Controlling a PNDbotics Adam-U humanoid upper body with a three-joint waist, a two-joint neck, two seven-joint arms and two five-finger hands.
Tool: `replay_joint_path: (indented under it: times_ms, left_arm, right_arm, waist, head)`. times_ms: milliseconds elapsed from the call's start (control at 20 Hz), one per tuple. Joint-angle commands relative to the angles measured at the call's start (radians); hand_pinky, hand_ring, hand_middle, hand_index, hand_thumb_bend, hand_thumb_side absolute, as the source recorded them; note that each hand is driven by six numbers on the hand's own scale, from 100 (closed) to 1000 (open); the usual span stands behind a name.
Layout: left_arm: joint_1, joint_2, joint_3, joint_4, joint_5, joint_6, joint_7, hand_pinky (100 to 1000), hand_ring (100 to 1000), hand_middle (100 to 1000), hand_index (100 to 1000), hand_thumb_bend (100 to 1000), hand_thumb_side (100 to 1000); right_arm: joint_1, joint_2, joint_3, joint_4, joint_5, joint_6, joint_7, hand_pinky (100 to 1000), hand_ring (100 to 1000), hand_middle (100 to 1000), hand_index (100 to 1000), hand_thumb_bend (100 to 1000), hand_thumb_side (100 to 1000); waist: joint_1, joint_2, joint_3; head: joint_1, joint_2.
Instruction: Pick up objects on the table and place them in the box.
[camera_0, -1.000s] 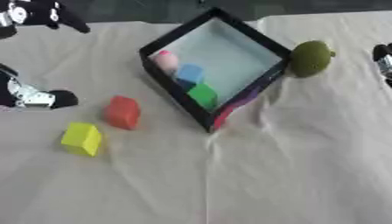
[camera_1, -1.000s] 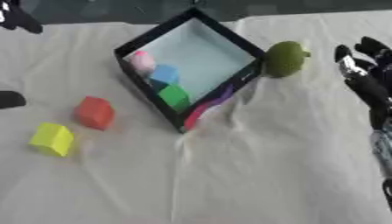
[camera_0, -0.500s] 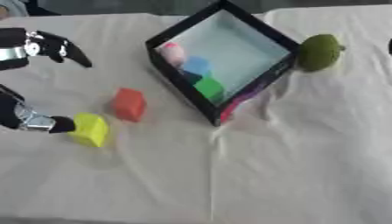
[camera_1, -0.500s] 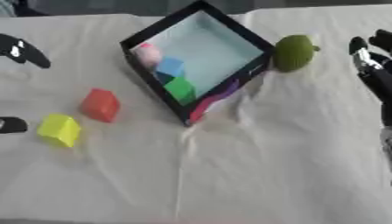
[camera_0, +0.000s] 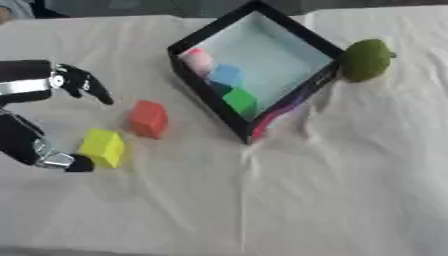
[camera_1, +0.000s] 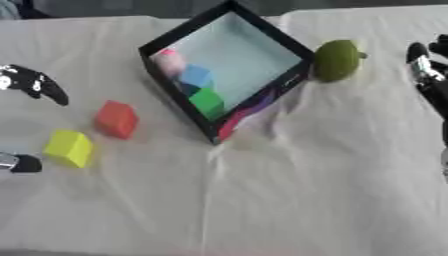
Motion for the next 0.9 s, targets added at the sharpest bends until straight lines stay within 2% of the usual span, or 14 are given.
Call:
replay_joint_path:
  times_ms: [50,300,900]
  left_arm:
    - [-0.019,0.012,-0.016,0.019,-0.045,0.032,-0.006,846,881,802,839,620,380]
    - [-0.037,-0.015,-0.057,0.081,-0.097,0.045,-0.009,844,875,794,831,642,347]
    - [-0.061,-0.076,-0.104,0.203,-0.215,0.007,-0.020,845,872,798,834,665,307]
  right_arm:
    - [-0.009,-0.018,-0.004,-0.012,-0.001,0.000,0.000,888,827,852,896,317,413]
    - [-0.010,-0.017,-0.002,-0.012,-0.001,0.000,0.001,888,826,851,896,315,414]
    - [-0.013,-0.016,0.000,-0.012,0.001,0.000,0.006,890,823,848,896,301,422]
  waist:
    - [0.011,-0.029,-0.004]
    - [0.012,-0.026,-0.011]
    - [0.010,-0.023,-0.019]
  head:
    - [0.010,-0.005]
    - [0.016,-0.009]
    - [0.021,-0.021]
